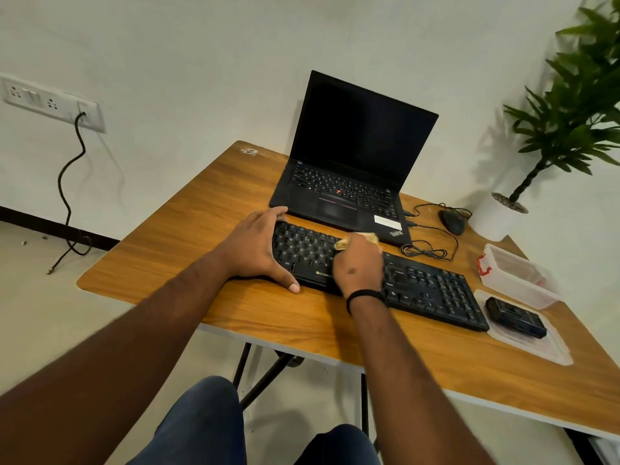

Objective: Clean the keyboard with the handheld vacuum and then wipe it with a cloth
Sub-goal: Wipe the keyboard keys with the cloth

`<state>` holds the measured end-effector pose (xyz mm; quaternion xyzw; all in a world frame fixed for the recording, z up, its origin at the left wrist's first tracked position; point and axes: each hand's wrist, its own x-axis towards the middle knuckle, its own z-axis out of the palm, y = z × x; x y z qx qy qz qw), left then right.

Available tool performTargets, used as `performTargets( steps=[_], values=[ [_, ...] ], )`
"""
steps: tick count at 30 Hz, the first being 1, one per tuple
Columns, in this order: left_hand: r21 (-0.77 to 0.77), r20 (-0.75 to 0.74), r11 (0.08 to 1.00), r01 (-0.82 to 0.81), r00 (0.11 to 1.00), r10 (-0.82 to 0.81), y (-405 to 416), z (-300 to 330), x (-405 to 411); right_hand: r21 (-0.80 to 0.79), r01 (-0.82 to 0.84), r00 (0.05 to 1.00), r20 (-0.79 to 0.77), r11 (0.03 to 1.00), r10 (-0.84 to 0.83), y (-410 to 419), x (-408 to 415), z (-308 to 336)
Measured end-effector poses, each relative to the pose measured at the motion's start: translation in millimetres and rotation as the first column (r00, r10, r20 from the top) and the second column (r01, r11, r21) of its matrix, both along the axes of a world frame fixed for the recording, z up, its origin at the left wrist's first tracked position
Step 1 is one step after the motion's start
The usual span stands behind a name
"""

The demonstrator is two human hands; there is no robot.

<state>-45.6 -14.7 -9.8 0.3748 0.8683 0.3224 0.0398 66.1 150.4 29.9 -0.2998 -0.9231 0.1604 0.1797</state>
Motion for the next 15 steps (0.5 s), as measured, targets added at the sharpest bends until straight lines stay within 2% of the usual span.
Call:
performTargets(
  steps=[4, 9, 12, 15],
  values=[
    [0.013, -0.013, 1.0, -0.001, 1.0, 0.001, 1, 0, -1, 0.017, -0.204, 0.979, -0.013, 0.979, 0.204, -45, -10, -7],
    [0.017, -0.022, 1.0, 0.014, 1.0, -0.013, 1, 1, 0, 0.083, -0.513, 0.856, 0.117, 0.855, 0.503, -39, 15, -11],
    [0.009, -0.019, 1.0, 0.003, 1.0, -0.003, 0, 1, 1, 0.095, -0.565, 0.823, 0.128, 0.82, 0.553, -11, 36, -12],
    [0.009, -0.007, 1.0, 0.001, 1.0, 0.0, -1, 2, 2, 0.137, -0.491, 0.864, 0.206, 0.861, 0.46, 18, 53, -6]
  ],
)
